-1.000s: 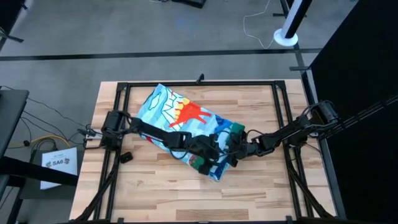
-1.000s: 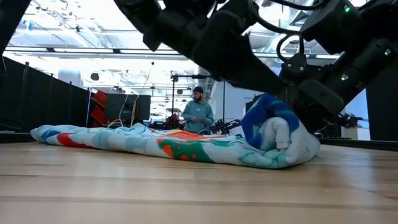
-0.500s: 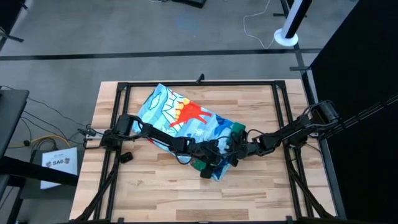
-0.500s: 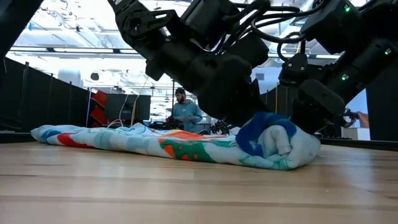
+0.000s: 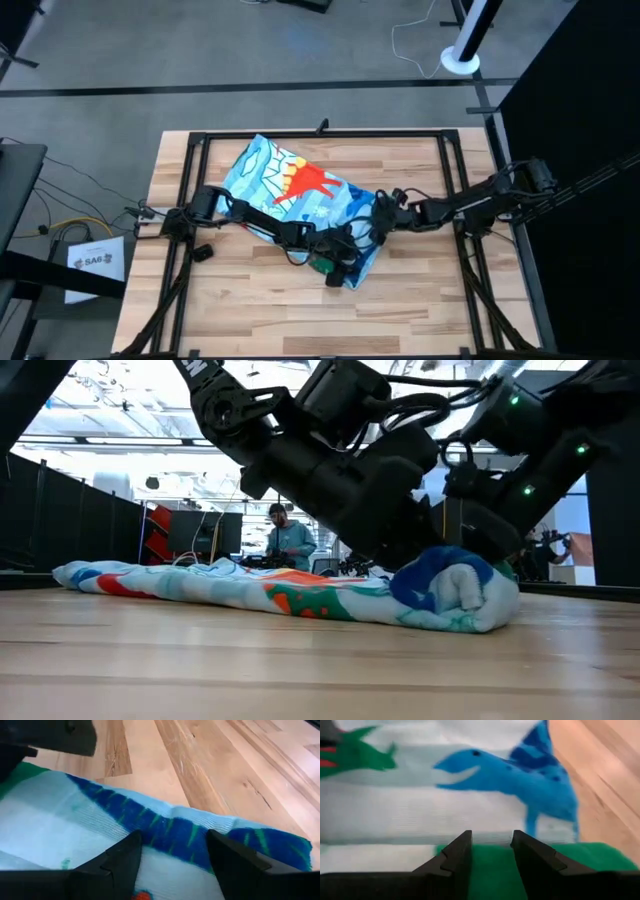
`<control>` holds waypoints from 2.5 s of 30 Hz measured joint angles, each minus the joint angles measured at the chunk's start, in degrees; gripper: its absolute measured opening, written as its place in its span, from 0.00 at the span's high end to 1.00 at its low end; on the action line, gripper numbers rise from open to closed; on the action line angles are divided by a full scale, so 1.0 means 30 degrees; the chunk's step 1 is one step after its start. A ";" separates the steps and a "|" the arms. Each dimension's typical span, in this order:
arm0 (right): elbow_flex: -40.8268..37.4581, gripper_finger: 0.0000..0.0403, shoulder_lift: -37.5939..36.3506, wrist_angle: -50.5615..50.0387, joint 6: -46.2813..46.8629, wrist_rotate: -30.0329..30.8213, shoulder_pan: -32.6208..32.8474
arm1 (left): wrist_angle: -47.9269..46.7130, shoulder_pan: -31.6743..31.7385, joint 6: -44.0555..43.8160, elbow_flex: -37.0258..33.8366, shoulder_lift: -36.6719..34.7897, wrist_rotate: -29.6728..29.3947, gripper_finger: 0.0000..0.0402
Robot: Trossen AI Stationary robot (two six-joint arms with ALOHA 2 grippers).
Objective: Roll towel
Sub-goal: Roll the multicolor dinosaur print towel
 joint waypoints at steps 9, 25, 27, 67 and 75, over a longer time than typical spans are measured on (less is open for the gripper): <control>0.0055 0.67 -0.0874 -0.3231 -0.0916 -0.0143 -0.2133 | 0.0446 0.0000 -0.0267 0.0007 0.0175 -0.0138 0.47; 0.0306 0.67 -0.7844 -0.6079 0.0550 0.1358 0.2423 | 0.0875 0.0051 -0.0785 -0.0073 0.0197 0.0258 0.47; -0.0550 0.67 -0.7402 -0.3783 0.1287 0.1628 0.3813 | 0.0919 0.0047 -0.0766 -0.0080 0.0204 0.0211 0.47; -0.3396 0.67 0.3656 1.0487 0.2542 0.5557 0.7374 | -0.0352 0.5200 0.4362 0.2164 -0.0286 0.4850 0.47; -0.3396 0.67 0.3664 1.0647 0.2535 0.5333 0.7381 | 0.0594 0.4889 0.5274 0.2178 0.1012 0.5759 0.47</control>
